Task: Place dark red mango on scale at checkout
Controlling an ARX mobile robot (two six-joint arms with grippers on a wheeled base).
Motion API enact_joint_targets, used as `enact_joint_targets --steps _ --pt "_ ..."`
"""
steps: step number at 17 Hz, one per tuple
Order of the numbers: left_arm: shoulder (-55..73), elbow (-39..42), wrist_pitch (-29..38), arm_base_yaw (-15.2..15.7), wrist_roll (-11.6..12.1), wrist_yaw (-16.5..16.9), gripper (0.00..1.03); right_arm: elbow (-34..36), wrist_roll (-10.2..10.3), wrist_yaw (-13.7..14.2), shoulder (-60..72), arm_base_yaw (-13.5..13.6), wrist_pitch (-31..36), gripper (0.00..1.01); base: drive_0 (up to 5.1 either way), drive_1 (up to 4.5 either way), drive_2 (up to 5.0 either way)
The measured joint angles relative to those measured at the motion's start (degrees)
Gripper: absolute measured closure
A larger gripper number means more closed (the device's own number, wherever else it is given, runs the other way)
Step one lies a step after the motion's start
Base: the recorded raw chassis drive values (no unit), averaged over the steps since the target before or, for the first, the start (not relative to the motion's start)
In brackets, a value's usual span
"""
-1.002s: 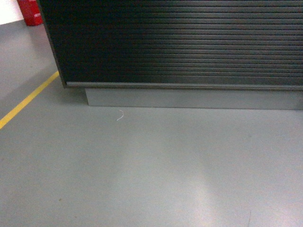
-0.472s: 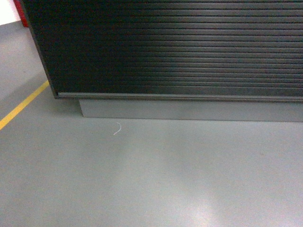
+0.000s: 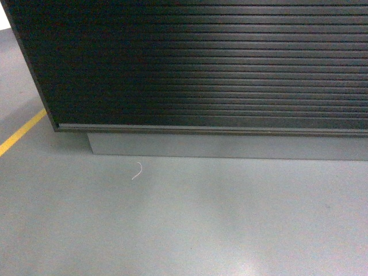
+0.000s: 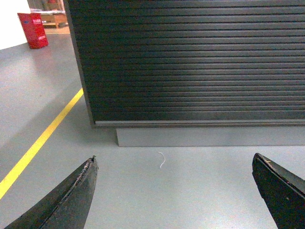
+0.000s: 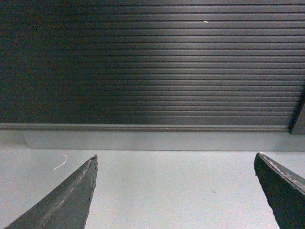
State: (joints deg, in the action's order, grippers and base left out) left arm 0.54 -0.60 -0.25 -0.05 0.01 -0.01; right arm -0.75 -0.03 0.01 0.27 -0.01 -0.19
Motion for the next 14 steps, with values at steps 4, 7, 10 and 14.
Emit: enact_joint_targets --steps 4,7,10,14 --pt "0.0 0.0 0.2 0.0 0.0 0.0 0.05 0.0 0.0 0.0 0.0 0.0 0.0 0.03 0.0 3.7 -3.6" --pt "0.0 0.0 0.1 0.0 0.0 0.0 0.05 0.0 0.0 0.0 0.0 0.0 0.0 0.03 0.0 3.7 -3.6" --pt "0.0 0.0 0.0 0.0 0.0 0.0 0.05 0.0 0.0 0.0 0.0 0.0 -0.1 0.03 0.0 3.65 -3.7" --pt "0.0 0.0 0.1 0.0 0.0 0.0 0.05 0.0 0.0 0.0 0.0 0.0 -0.1 0.03 -0.1 3.61 -3.7"
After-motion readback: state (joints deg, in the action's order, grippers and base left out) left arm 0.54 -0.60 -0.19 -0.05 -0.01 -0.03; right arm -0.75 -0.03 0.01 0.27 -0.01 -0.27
